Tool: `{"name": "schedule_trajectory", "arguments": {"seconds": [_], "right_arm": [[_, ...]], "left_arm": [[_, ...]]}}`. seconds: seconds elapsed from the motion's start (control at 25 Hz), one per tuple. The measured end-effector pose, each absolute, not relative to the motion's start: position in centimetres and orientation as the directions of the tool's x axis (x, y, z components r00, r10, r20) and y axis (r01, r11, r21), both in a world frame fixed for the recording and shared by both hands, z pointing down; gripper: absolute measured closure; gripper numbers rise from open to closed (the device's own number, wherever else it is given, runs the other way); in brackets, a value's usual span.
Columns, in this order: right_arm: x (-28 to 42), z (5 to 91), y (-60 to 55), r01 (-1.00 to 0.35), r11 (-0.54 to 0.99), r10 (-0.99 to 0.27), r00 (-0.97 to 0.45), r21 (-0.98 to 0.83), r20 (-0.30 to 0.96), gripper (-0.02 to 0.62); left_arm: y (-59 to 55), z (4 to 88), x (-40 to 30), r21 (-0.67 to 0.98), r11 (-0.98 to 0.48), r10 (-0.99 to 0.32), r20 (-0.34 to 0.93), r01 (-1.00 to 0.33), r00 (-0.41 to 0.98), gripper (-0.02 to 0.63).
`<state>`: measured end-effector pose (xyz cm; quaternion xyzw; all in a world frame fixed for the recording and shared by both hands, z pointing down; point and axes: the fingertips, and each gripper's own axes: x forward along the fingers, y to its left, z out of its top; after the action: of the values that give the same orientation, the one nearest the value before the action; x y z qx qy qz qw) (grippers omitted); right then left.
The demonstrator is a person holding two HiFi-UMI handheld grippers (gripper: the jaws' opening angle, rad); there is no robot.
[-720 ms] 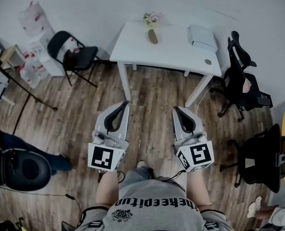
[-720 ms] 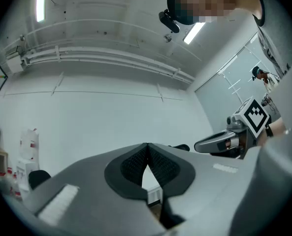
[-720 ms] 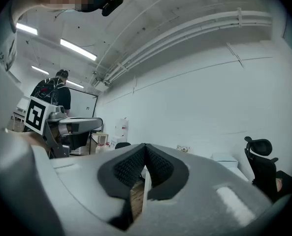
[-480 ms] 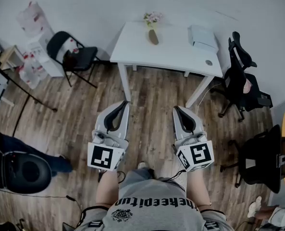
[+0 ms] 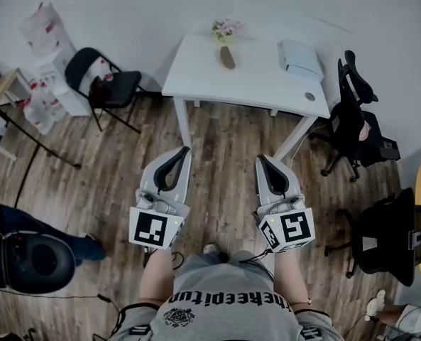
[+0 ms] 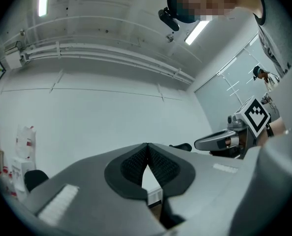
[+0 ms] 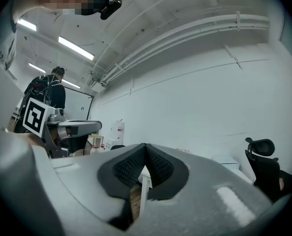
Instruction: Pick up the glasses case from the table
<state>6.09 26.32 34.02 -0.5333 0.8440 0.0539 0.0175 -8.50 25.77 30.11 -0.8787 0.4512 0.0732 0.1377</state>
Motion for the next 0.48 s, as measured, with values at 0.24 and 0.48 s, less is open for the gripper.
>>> {"name": "schedule_trajectory", "arguments": {"seconds": [0.24, 0.48], "right_arm": [[6.1, 34.0, 25.6, -0.905, 0.419, -0.904, -0.423, 0.068, -0.063, 0.592], [6.6, 34.0, 23.6, -0.905, 0.419, -0.904, -0.423, 0.072, -0.060, 0.592]], "left_arm": [[24.8, 30.2, -8.9, -0.148, -0.569, -0.767, -0.259, -0.809, 0.587, 0.594], [22.8, 30.2, -8.6, -0.149, -0.564, -0.770, -0.260, -0.812, 0.582, 0.594]]}}
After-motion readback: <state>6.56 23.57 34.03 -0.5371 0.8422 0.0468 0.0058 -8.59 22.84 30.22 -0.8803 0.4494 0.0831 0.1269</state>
